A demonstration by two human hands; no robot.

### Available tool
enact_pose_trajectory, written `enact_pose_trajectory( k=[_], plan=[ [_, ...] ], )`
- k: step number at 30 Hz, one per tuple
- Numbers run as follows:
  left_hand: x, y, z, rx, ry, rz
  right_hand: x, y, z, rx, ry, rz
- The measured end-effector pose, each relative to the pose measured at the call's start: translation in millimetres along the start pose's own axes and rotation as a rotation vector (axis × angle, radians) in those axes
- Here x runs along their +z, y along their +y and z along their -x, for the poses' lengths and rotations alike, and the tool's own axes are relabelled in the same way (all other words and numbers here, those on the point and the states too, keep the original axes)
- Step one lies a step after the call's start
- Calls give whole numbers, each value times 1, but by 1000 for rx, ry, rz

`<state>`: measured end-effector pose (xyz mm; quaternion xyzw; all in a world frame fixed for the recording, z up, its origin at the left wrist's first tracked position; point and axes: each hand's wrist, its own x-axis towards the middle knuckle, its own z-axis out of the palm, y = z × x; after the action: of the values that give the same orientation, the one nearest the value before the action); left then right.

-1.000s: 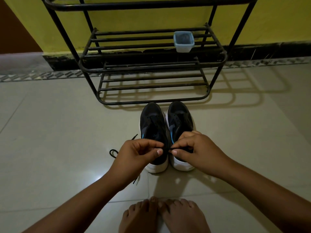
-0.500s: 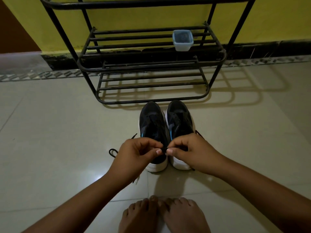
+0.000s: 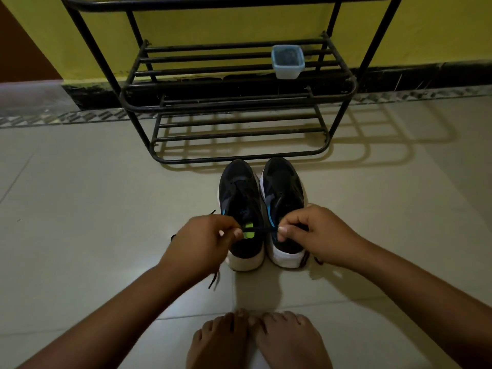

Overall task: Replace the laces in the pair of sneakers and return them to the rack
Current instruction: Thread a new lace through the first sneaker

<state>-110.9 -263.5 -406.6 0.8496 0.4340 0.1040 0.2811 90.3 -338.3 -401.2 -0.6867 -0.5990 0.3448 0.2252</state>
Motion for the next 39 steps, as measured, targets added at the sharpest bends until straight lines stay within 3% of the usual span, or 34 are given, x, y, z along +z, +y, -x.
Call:
enact_pose_trajectory(
  k=[9,12,15,19,21,24,26,28,32,33,39],
  plan=[
    [-12,-65,2,-282,-29,-29,-46,50,6,241,83,-146],
    [-5,-64,4,-319,-15,103,-35,55,5,254,87,-85],
    [-5,-56,1,-498,98,683,-27,50,2,224,112,-38],
    [-15,-39,-9,-720,22,1547,-12,31,0,137,40,-16],
    [-22,-29,-13,-703,-18,1853,-1,23,-1,92,25,15],
    [-19,-8,-19,-634,126,2064,12,15,0,45,2,-4],
    [-8,11,-22,-580,185,1942,21,5,1,-10,-31,-47],
    [6,26,-20,-446,145,1623,29,-5,1,-70,-39,-98],
    [33,22,-5,-77,250,521,23,-18,2,-95,31,-217],
    [36,20,-2,-23,252,413,20,-20,2,-91,34,-227],
    [34,11,-3,118,224,302,12,-13,2,-27,8,-219]
  ],
)
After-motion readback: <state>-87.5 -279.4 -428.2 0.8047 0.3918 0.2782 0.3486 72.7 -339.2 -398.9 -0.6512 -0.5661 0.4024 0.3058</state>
